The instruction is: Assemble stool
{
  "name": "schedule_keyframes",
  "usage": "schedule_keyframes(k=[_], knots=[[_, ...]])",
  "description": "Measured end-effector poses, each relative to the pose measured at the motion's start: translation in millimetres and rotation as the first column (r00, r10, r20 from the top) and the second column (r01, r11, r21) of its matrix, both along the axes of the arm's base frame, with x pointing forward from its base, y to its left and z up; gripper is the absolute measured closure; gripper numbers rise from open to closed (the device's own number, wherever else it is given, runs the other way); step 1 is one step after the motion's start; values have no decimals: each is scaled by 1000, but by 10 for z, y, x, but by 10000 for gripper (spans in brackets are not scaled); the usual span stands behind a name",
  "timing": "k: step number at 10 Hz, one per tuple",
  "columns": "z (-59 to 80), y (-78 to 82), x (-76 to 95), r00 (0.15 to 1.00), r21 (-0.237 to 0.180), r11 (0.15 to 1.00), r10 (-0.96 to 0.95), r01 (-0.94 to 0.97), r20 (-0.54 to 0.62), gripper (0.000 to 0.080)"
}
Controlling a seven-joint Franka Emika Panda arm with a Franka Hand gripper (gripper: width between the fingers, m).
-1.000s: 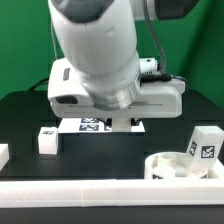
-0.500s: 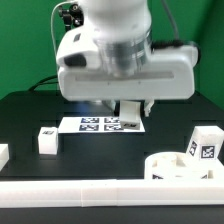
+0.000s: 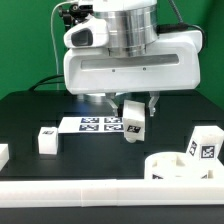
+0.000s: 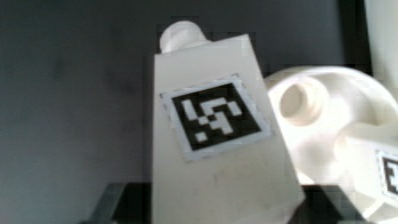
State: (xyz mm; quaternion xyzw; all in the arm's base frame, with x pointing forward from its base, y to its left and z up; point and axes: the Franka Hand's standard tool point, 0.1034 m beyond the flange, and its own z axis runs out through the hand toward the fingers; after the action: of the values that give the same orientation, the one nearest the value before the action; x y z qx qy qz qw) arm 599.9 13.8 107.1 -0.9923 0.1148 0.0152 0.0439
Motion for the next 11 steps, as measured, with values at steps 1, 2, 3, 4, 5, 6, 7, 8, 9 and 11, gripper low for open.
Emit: schedule_keyframes(k=[1,2,3,4,5,6,7,8,9,11], knots=[[76,6,29,997,-11,1000,-9,10,70,471],[134,39,46,993,-17,1000,-14,16,116,471],[168,60,117,983,-27,999,-11,17,181,471],[141,61,130,968,-43,999,-9,20,252,471],[110,62,95,970,-44,999,-8,19,244,471],[116,60,102,969,-44,999,-8,19,245,471],[115,68,102,969,-44,999,-7,19,246,471],[143,87,112,970,-42,999,-4,15,242,471],[223,100,152,972,-36,999,-4,13,237,471],[387,168,195,972,-25,1000,1,5,233,471]])
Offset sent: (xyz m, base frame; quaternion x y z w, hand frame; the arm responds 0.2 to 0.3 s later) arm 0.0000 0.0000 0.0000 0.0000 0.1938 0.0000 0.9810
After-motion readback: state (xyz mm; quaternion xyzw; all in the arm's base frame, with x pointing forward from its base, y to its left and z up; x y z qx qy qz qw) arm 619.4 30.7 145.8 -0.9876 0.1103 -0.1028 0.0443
